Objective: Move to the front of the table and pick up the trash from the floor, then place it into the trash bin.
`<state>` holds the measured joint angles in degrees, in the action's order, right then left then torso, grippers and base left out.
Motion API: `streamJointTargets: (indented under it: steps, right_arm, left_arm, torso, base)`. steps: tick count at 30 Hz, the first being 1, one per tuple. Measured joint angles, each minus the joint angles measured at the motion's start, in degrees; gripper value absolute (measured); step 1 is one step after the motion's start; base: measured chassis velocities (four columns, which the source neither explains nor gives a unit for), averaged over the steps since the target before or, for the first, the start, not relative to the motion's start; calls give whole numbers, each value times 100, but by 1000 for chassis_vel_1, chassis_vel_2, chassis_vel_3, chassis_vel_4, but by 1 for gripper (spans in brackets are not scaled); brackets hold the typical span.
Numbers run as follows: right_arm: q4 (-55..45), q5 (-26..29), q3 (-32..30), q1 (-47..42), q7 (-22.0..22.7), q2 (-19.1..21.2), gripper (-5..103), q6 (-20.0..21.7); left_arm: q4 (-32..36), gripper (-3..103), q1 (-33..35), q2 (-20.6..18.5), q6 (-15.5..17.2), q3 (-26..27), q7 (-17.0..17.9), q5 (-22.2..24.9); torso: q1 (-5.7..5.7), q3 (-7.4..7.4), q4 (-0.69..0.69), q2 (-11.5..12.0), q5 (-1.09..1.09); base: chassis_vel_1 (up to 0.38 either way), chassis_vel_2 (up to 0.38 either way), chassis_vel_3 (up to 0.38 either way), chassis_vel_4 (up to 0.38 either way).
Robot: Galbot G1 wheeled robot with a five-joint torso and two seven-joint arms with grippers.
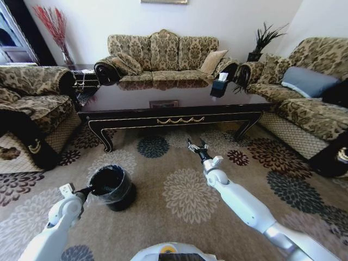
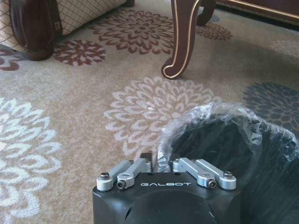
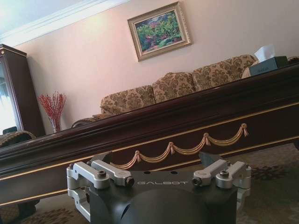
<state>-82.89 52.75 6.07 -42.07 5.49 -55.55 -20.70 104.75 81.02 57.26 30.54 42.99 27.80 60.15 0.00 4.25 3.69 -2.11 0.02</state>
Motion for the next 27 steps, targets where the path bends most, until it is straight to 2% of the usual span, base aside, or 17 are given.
streamJointTargets:
  steps: [2, 6, 7, 8, 10, 11, 13, 15, 16, 19, 20, 21, 23, 24, 26, 27]
  right_arm:
    - [-13, -22, -34, -44, 0, 2, 100, -3]
    - [-72, -90, -204, -264, 0, 3, 100, -16]
    - [-72, -90, -204, -264, 0, 3, 100, -16]
    - [-101, -106, -275, -341, -3, 4, 100, -17]
    - [-139, -130, -461, -507, -18, 14, 100, -18]
    - [-139, -130, -461, -507, -18, 14, 100, -18]
    - [-166, -142, -652, -646, -21, 22, 100, -13]
    - [-248, -177, -979, -861, 90, 23, 100, 94]
    - [-248, -177, -979, -861, 90, 23, 100, 94]
    - [-497, -498, -1516, -1241, 350, 68, 100, 211]
    - [-497, -498, -1516, -1241, 350, 68, 100, 211]
    - [-553, -562, -1605, -1310, 355, 87, 100, 221]
    - [-797, -914, -2001, -1633, 314, 133, 100, 183]
    - [-797, -914, -2001, -1633, 314, 133, 100, 183]
    - [-927, -1137, -2250, -1824, 255, 126, 100, 133]
    - [-1097, -1338, -2563, -2075, 167, 92, 100, 95]
  left_arm:
    - [46, 19, 46, 4, 0, 19, 13, -3]
    - [288, 40, 259, 17, -10, 150, 27, -98]
    - [288, 40, 259, 17, -10, 150, 27, -98]
    - [424, 40, 354, 28, -9, 225, 32, -124]
    - [864, 51, 623, 67, 78, 467, 99, -184]
    - [864, 51, 623, 67, 78, 467, 99, -184]
    - [1271, 62, 878, 120, 135, 724, 112, -261]
    - [1676, 73, 1140, 177, 41, 1072, 39, -481]
    - [1676, 73, 1140, 177, 41, 1072, 39, -481]
    - [1853, 89, 1351, 242, -656, 1648, -455, -1320]
    - [1853, 89, 1351, 242, -656, 1648, -455, -1320]
    - [1890, 89, 1406, 268, -765, 1771, -580, -1447]
    - [2075, 98, 1644, 450, -996, 2055, -1006, -1709]
    - [2075, 98, 1644, 450, -996, 2055, -1006, -1709]
    - [2148, 99, 1759, 605, -1164, 2085, -1268, -1895]
    - [2187, 100, 1866, 811, -1402, 2085, -1606, -2239]
  torso:
    - [0, 0, 0, 0, -1]
    - [0, 1, -1, 0, -2]
    - [0, 1, -1, 0, -2]
    - [0, 1, 0, 0, -2]
    - [0, 1, 1, 0, -1]
    - [0, 1, 1, 0, -1]
    - [0, 0, -1, 0, -2]
    - [0, 0, -2, 0, 0]
    - [0, 0, -2, 0, 0]
    - [0, 1, 1, 0, -1]
    - [0, 1, 1, 0, -1]
    - [0, 1, 1, 0, -1]
    - [0, 0, -1, 0, -1]
    - [0, 0, -1, 0, -1]
    - [0, 0, -1, 0, -1]
    - [0, 0, -1, 0, -2]
  base:
    - [0, 0, 0, 0]
    - [0, 0, 0, 0]
    - [0, 0, 0, 0]
    - [0, 0, 0, 0]
    - [0, 0, 0, 0]
    - [0, 0, 0, 0]
    - [0, 0, 0, 0]
    - [0, 0, 0, 0]
    - [0, 0, 0, 0]
    - [0, 0, 0, 0]
    - [0, 0, 0, 0]
    - [0, 0, 0, 0]
    - [0, 0, 0, 0]
    - [0, 0, 0, 0]
    - [0, 0, 0, 0]
    - [0, 0, 0, 0]
